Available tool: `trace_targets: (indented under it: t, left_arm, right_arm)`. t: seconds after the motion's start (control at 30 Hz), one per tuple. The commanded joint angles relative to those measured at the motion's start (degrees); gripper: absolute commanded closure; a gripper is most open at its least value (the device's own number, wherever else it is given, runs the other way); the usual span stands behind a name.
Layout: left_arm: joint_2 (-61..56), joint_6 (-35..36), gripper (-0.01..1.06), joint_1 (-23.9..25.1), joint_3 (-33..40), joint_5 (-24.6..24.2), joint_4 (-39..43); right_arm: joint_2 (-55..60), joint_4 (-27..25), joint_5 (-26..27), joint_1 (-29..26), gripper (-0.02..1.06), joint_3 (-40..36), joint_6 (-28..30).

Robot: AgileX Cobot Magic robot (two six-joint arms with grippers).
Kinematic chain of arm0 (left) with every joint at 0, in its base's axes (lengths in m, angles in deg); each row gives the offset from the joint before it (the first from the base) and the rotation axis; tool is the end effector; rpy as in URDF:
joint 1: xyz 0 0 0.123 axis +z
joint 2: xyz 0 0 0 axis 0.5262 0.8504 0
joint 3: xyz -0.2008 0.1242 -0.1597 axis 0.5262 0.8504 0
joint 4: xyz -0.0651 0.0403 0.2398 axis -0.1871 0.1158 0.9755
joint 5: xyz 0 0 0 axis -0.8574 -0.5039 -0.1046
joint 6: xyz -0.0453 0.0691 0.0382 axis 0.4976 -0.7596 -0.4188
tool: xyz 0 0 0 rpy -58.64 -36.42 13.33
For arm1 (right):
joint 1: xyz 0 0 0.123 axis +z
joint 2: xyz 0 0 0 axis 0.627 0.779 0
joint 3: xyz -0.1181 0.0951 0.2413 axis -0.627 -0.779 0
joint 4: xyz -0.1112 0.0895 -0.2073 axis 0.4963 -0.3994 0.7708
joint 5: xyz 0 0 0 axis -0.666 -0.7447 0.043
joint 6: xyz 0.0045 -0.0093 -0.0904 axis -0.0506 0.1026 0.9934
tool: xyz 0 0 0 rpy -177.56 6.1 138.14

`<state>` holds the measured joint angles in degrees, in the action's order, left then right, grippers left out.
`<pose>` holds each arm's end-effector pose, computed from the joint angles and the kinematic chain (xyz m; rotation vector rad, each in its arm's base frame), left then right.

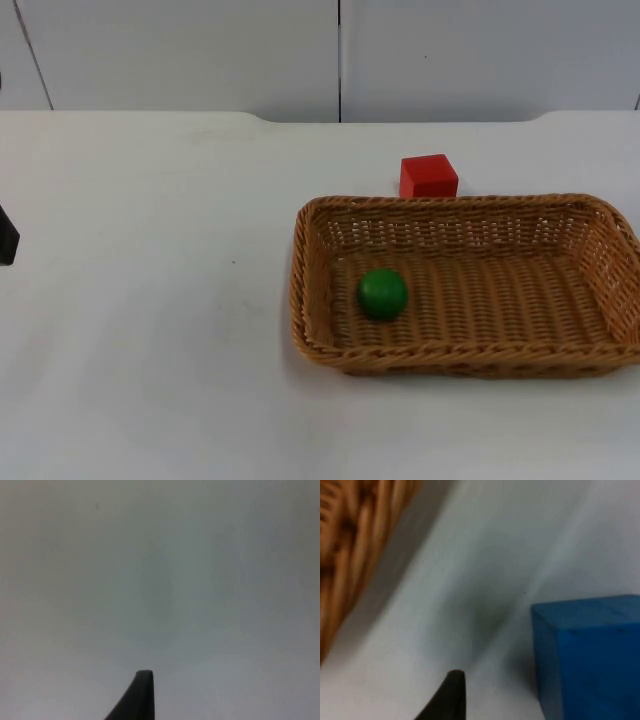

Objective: Place all geometric objects except the red cube into the basket.

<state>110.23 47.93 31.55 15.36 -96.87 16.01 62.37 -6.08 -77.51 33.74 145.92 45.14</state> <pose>0.2090 -0.0141 0.2407 0.0183 2.7041 -0.2064 0.3522 -0.0230 0.1156 -0.7972 2.7947 0.0121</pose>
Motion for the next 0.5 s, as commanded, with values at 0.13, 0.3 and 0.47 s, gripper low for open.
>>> trace_targets:
  t: [0.13,0.3,0.47]
  left_arm:
    - [-0.35,-0.51,0.0,0.28,0.28,0.19,-0.7]
    - [-0.35,-0.51,0.0,0.28,0.28,0.19,-0.7]
    - [-0.35,-0.51,0.0,0.28,0.28,0.09,-0.7]
  right_arm:
    - [1.79,-0.53,4.37,-0.34,0.28,0.18,0.86]
    - [-1.66,0.69,3.77,-0.34,0.89,0.18,0.43]
    - [-10.47,1.01,-0.31,-0.34,1.04,0.18,-3.95]
